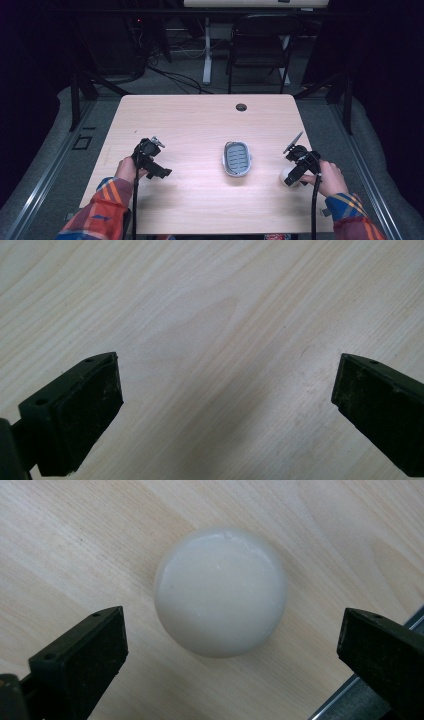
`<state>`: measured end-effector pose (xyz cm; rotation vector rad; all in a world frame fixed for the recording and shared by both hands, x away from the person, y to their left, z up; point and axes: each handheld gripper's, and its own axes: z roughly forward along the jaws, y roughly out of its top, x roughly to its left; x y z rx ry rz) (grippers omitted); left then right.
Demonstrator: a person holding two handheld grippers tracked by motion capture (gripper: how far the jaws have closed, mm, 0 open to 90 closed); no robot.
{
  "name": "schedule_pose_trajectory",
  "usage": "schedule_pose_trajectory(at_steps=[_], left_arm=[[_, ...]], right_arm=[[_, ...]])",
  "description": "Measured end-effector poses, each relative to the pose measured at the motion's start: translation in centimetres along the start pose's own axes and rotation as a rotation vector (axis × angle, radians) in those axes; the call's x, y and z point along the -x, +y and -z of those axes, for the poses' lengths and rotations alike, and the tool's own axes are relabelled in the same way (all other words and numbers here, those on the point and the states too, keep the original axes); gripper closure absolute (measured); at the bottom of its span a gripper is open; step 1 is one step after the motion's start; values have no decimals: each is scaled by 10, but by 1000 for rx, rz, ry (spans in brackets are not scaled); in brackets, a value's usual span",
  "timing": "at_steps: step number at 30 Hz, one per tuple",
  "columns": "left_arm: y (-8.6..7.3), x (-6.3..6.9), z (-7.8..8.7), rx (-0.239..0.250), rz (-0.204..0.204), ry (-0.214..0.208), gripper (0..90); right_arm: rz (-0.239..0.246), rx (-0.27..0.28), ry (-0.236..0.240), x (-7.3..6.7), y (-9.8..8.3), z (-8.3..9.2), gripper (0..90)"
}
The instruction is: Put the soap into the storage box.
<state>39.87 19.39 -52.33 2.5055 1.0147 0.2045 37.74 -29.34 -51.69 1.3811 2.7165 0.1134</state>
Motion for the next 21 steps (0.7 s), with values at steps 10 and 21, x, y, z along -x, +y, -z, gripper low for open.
schedule_pose_trajectory(at_steps=[10, 21], left_arm=[[0, 0, 0, -1, 2, -1, 0], [0, 0, 0, -4, 1, -2, 0]], right_arm=[[-9, -13, 4, -3, 14, -11, 0], [24, -95, 2, -2, 25, -21, 23]])
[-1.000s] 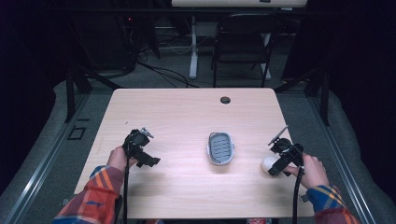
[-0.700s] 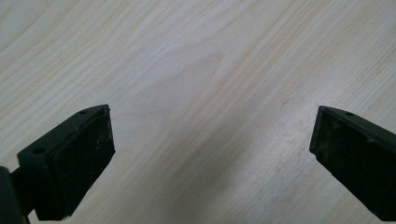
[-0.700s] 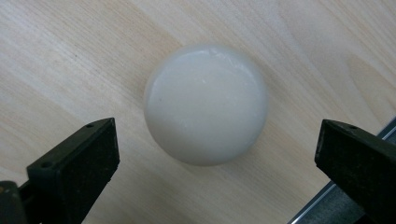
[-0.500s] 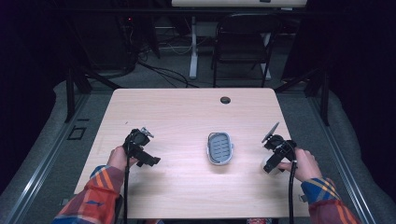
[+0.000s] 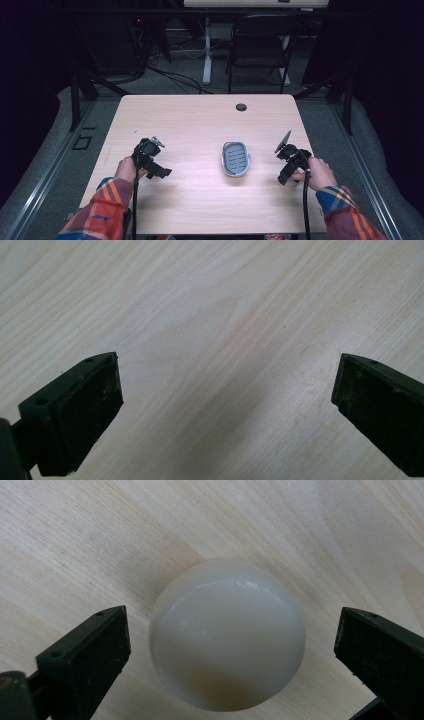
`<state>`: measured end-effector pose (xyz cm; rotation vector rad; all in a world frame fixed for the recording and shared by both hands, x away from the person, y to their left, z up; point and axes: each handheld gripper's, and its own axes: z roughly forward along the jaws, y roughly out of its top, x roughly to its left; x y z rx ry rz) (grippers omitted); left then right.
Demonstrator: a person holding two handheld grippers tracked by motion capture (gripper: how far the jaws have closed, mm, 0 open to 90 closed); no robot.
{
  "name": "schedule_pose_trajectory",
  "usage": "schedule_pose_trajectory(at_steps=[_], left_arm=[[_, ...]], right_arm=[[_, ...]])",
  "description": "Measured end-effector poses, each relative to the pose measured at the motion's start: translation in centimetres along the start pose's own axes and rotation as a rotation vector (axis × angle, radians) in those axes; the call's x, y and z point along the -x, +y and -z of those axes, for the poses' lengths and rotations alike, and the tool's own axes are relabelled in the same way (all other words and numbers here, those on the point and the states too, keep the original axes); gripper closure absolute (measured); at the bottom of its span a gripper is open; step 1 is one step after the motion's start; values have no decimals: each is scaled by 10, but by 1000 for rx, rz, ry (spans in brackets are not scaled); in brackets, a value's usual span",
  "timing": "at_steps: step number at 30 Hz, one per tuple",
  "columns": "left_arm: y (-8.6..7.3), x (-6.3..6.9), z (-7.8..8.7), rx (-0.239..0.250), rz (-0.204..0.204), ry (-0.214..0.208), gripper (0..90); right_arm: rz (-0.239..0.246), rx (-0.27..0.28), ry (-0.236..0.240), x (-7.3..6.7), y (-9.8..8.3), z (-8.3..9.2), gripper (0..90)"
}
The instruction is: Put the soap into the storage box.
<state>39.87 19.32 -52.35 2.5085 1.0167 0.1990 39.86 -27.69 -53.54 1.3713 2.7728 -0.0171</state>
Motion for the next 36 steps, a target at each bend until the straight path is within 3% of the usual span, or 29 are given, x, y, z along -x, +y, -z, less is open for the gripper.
schedule_pose_trajectory(at_steps=[7, 9, 11, 12, 15, 16, 18, 19, 20, 21, 22, 24, 32, 36], left_arm=[[0, 0, 0, -1, 1, 0, 0], [0, 0, 0, -4, -2, -3, 0], [0, 0, 0, -4, -1, -4, 0], [0, 0, 0, -7, -1, -4, 0], [0, 0, 0, -9, -2, -3, 0], [0, 0, 0, -10, -2, -3, 0], [0, 0, 0, -7, -1, -4, 0], [0, 0, 0, -8, -1, -3, 0], [0, 0, 0, -11, -1, -2, 0], [0, 0, 0, -11, -1, -3, 0], [0, 0, -1, -11, -2, -4, 0], [0, 0, -1, -10, -1, -4, 0], [0, 0, -1, -9, -2, -4, 0], [0, 0, -1, -10, -3, -3, 0]], right_arm=[[-9, -3, 8, 1, 0, -3, 129], [7, -34, 4, 4, 1, -2, 138], [-3, -28, 4, 3, 0, -3, 141], [-41, 10, 19, 2, -1, -6, 151], [-12, -21, 8, 4, 0, -5, 159], [-52, 27, 32, 1, -1, -10, 175], [-31, 7, 22, 2, -1, -9, 181], [5, -50, 9, 3, 2, -6, 189], [-56, 24, 35, -1, -1, -14, 209], [-45, 11, 34, 0, -1, -13, 216], [1, -45, 22, 2, 2, -9, 227], [11, -61, 18, 2, 2, -8, 228], [5, -36, 12, 1, 1, -8, 233], [16, -21, 5, 1, 1, 0, 234]])
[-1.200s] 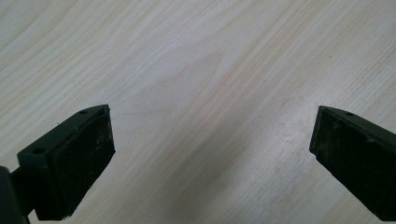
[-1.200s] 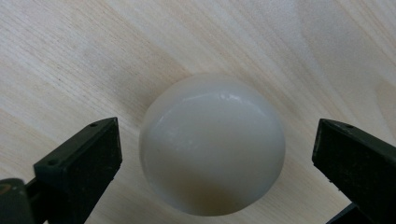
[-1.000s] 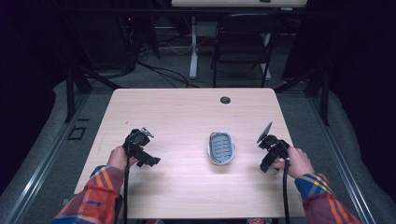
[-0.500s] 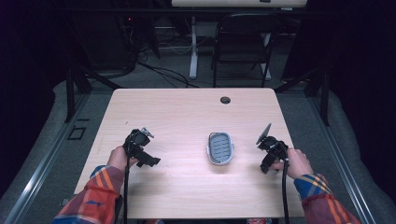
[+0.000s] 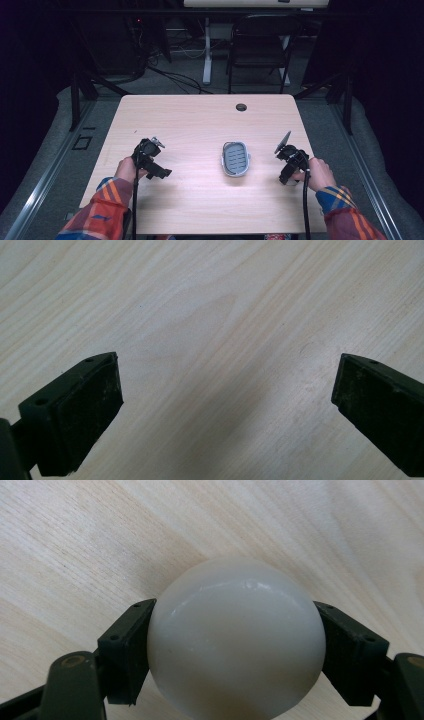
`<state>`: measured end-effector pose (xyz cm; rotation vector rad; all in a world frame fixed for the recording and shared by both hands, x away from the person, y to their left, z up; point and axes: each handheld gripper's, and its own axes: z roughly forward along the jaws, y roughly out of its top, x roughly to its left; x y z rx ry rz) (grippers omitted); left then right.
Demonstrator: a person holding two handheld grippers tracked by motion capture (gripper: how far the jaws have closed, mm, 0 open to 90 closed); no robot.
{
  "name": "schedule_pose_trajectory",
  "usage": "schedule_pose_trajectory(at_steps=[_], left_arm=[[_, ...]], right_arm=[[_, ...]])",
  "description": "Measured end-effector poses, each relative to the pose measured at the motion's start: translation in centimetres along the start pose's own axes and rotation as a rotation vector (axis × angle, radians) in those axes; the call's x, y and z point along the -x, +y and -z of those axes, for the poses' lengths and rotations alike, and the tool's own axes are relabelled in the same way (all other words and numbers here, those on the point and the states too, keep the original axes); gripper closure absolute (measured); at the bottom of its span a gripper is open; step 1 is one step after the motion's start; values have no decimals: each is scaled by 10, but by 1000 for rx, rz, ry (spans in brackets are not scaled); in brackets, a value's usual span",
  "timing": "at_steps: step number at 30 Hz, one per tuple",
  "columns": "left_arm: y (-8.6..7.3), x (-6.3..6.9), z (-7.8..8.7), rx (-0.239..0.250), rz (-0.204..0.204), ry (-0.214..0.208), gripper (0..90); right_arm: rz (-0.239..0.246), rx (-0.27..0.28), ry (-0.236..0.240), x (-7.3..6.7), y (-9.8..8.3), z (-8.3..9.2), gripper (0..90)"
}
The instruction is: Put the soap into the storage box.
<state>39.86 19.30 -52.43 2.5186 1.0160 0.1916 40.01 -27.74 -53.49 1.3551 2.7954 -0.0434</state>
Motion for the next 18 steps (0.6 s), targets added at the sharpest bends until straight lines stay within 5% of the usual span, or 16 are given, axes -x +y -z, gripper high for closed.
schedule_pose_trajectory(at_steps=[18], left_arm=[[1, 0, -1, -5, -2, -2, 0]], right_arm=[[24, 24, -8, -6, 2, 12, 235]])
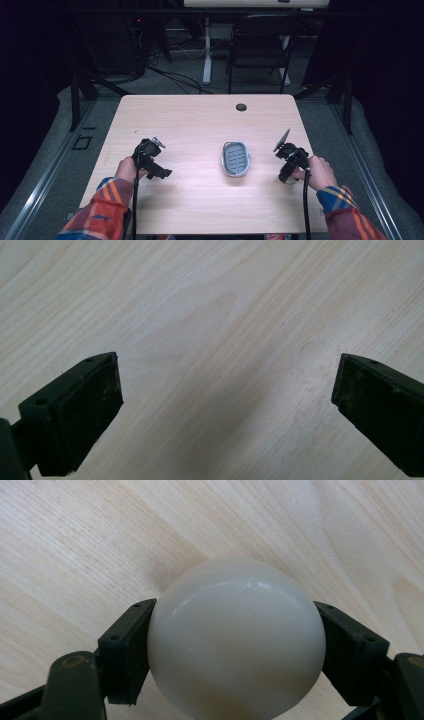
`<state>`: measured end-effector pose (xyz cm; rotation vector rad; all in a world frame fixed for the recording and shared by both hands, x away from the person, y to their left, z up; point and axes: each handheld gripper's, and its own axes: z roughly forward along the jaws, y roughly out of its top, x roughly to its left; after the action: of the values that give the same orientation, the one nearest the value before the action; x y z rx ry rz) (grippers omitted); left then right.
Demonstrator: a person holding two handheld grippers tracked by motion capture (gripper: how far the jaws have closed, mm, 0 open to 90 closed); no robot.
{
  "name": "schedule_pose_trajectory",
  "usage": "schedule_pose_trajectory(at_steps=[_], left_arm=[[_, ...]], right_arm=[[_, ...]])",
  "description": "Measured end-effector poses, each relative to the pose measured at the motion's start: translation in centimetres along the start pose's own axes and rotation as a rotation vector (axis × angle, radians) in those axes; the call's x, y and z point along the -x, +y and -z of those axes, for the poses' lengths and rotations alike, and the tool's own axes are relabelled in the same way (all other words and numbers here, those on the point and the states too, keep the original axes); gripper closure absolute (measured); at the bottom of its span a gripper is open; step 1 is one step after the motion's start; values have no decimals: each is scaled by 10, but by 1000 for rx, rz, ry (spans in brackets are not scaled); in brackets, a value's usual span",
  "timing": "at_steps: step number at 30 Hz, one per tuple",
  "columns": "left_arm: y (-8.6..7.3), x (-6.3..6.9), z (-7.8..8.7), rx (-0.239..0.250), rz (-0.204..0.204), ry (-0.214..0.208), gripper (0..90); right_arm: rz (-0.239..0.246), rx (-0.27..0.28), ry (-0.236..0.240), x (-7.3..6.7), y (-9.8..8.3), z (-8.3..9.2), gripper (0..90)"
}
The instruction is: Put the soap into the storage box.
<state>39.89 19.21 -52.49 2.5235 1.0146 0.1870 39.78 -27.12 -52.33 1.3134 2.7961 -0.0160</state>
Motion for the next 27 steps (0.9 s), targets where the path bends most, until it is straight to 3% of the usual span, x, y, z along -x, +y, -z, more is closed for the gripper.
schedule_pose_trajectory(at_steps=[2, 3, 7, 8, 10, 20, 22, 23, 25, 27], left_arm=[[0, 0, 0, 0, -1, 1, 0], [0, 0, 0, 0, 0, 1, 0], [0, 0, 0, 0, 0, -1, 0], [0, 0, 0, -1, -1, -2, 0], [0, 0, 0, -1, -1, -2, 0], [0, 0, 0, -3, -1, -1, 0], [1, 0, 0, -5, -6, 2, 0], [1, 1, 0, -2, -6, 0, 0], [1, 0, 0, -2, -4, -1, 0], [1, 0, -1, -1, -4, -2, 0]], right_arm=[[0, -2, 5, -1, 1, 2, 235], [-8, 25, 4, -2, 1, 1, 234], [11, 8, 4, -4, 7, 7, 234], [6, 39, 4, -5, 6, 5, 234], [19, 19, 2, -5, 8, 8, 234], [42, 25, 5, -12, 19, 16, 235], [22, 73, 13, -17, 22, 16, 235], [60, 35, 1, -16, 25, 19, 235], [49, 70, 10, -19, 26, 18, 235], [76, 41, 1, -20, 30, 21, 235]])
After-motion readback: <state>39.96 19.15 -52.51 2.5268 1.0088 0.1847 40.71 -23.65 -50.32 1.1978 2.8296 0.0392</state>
